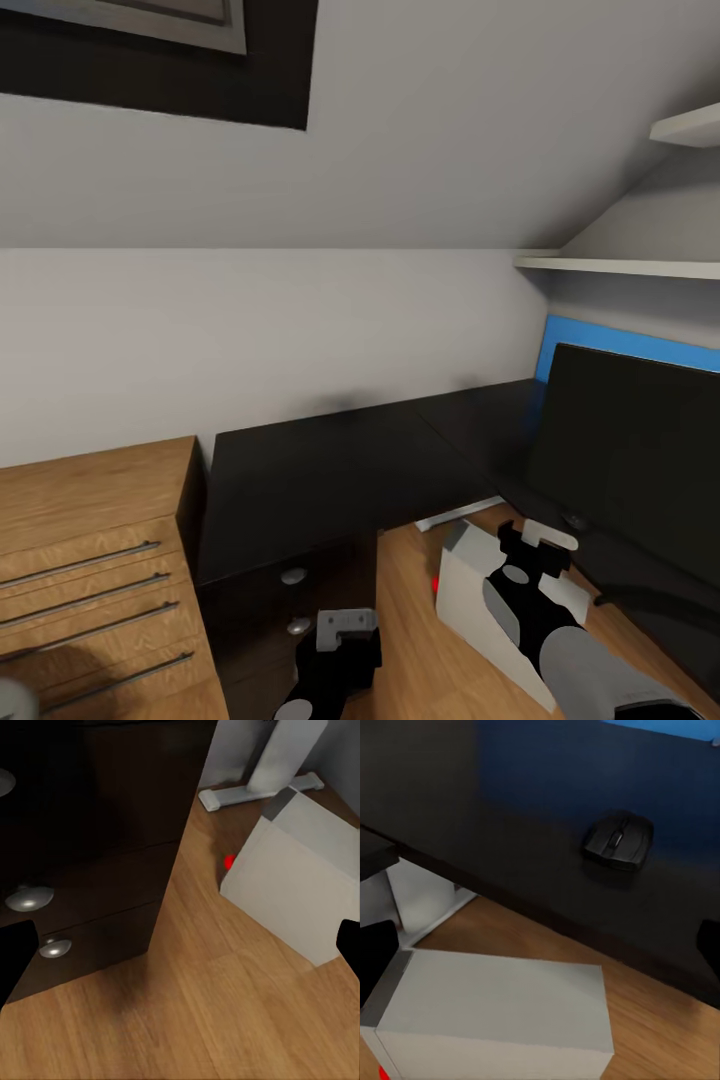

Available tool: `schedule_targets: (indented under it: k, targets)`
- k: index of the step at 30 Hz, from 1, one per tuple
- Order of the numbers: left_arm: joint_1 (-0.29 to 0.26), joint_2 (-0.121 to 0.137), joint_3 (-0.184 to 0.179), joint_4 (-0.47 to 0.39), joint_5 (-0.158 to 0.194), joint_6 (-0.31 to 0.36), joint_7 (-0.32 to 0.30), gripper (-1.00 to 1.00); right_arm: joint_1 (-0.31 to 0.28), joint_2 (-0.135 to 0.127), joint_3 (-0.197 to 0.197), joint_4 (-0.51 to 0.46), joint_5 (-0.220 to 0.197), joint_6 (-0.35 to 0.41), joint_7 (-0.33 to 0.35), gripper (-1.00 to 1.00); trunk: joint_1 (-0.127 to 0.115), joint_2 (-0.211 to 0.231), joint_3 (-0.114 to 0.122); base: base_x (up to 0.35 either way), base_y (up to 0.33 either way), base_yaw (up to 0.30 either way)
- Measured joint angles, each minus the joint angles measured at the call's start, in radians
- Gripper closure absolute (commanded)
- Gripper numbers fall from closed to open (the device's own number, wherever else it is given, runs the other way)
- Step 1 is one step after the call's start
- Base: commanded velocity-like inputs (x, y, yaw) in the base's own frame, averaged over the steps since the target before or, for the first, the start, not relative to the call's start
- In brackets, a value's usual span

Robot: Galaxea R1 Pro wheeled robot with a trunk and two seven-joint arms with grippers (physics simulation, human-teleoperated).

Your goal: In the bedroom, organize the workspace by keeping the computer under the desk, ensuring the monitor is on the desk, placing the keyboard on the desk next to the monitor, placing the mouse on the desk next to the keyboard, moving the folder from the swivel chair onto the desk next to the mouse, stacking the notebook on top of the folder with the pen on top of the notebook, and positioning the swivel chair next to the desk.

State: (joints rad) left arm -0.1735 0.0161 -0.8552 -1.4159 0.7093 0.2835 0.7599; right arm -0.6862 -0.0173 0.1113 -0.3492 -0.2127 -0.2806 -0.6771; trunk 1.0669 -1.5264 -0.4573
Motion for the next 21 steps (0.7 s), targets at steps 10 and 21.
schedule_targets:
  k: [10, 21]
  targets:
    - [0.000, -0.001, -0.018, 0.000, 0.000, 0.000, 0.000, -1.00, -0.010, -0.005, -0.001, 0.005, -0.002, 0.003, 0.000, -1.00, 0.000, 0.000, 0.000, 0.055, -0.014, 0.000]
    - [0.000, -0.003, -0.022, 0.000, 0.000, 0.000, 0.000, -1.00, -0.018, -0.016, -0.003, 0.007, -0.004, 0.016, 0.000, -1.00, 0.000, 0.000, 0.000, 0.066, -0.057, 0.000]
